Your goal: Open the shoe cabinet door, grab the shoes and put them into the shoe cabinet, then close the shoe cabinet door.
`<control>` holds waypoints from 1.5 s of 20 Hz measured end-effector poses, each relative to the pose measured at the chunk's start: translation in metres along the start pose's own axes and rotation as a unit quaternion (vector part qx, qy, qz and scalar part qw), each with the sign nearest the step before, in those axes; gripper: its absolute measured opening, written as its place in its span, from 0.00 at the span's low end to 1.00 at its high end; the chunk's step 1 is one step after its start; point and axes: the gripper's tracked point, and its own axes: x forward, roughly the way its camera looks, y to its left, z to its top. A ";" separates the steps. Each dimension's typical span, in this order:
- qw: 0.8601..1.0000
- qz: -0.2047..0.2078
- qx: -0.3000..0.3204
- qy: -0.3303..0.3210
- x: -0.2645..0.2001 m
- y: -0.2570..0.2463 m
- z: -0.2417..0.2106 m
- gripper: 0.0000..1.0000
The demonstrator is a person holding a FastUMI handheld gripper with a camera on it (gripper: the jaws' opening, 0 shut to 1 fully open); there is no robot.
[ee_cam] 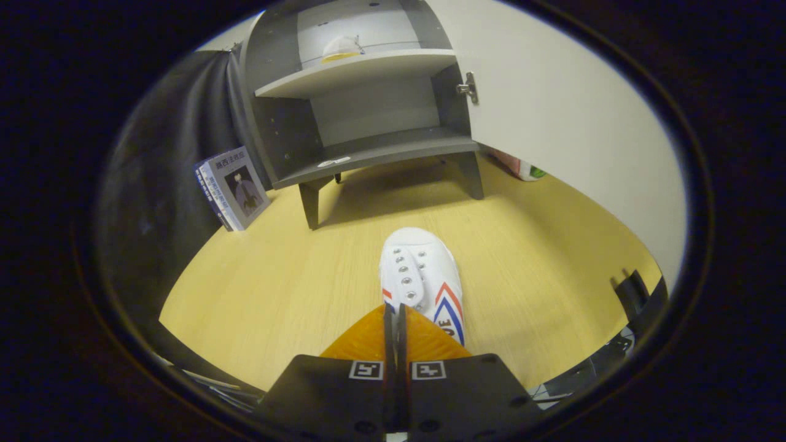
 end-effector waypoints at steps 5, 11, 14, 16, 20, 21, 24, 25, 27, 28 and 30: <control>1.000 -0.014 -0.015 0.019 0.001 -0.006 -0.010 0.07; 0.999 -0.017 0.010 0.038 0.014 -0.005 -0.019 0.19; 0.999 -0.017 -0.007 0.040 0.029 0.000 -0.018 0.21; 0.999 -0.019 -0.011 0.033 0.032 0.001 -0.016 0.21; 0.999 -0.021 -0.031 0.022 0.030 0.004 -0.012 0.04; 0.999 -0.021 -0.038 0.019 0.029 0.005 -0.010 0.03; 0.999 -0.010 -0.039 -0.002 0.023 0.010 0.009 0.02; 0.999 -0.007 -0.039 -0.009 0.021 0.010 0.017 0.02; 0.999 -0.008 -0.045 -0.020 0.015 0.007 0.030 0.02; 0.999 -0.007 -0.046 -0.023 0.013 0.006 0.034 0.02; 0.999 -0.005 -0.041 -0.029 0.009 0.006 0.042 0.02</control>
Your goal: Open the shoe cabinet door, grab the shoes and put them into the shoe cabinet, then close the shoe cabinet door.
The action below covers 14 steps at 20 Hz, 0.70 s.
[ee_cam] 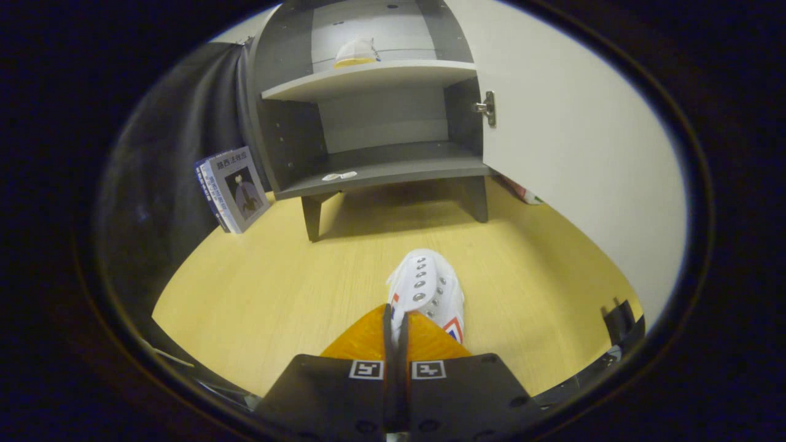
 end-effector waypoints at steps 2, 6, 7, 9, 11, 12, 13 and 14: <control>1.000 0.002 0.003 -0.012 -0.004 -0.002 0.012 0.02; 0.999 0.011 -0.001 -0.036 -0.018 0.004 0.055 0.02; 0.999 0.011 -0.007 -0.043 -0.025 0.006 0.070 0.02; 0.998 0.008 -0.015 -0.061 -0.042 0.010 0.104 0.02; 0.996 0.002 -0.024 -0.081 -0.059 0.013 0.140 0.02; 0.995 -0.003 -0.033 -0.091 -0.067 0.015 0.157 0.02; 0.994 -0.009 -0.042 -0.099 -0.076 0.017 0.174 0.02; 0.993 -0.015 -0.053 -0.108 -0.083 0.019 0.192 0.02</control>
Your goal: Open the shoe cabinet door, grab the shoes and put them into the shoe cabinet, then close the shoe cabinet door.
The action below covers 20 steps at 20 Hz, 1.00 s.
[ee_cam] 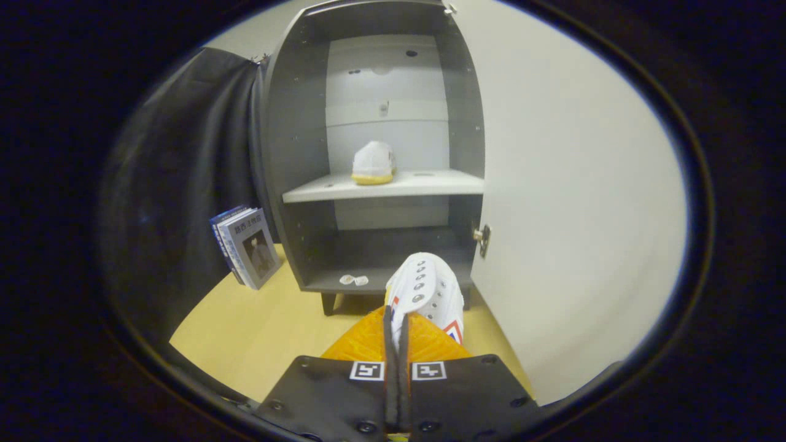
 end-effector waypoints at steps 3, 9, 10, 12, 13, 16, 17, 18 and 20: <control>0.999 -0.014 -0.030 -0.026 -0.001 0.002 0.050 0.02; 0.997 -0.009 -0.045 -0.057 0.039 0.003 0.123 0.02; 0.997 -0.010 -0.049 -0.059 0.053 0.000 0.132 0.02; 0.997 -0.011 -0.049 -0.064 0.081 -0.008 0.149 0.02; 0.997 -0.010 -0.047 -0.065 0.096 -0.012 0.155 0.02; 0.997 -0.009 -0.058 -0.057 0.143 -0.025 0.166 0.02; 0.997 -0.009 -0.061 -0.053 0.157 -0.029 0.169 0.02; 0.996 -0.008 -0.065 -0.054 0.173 -0.032 0.174 0.02; 0.996 0.002 -0.078 -0.053 0.201 -0.032 0.183 0.02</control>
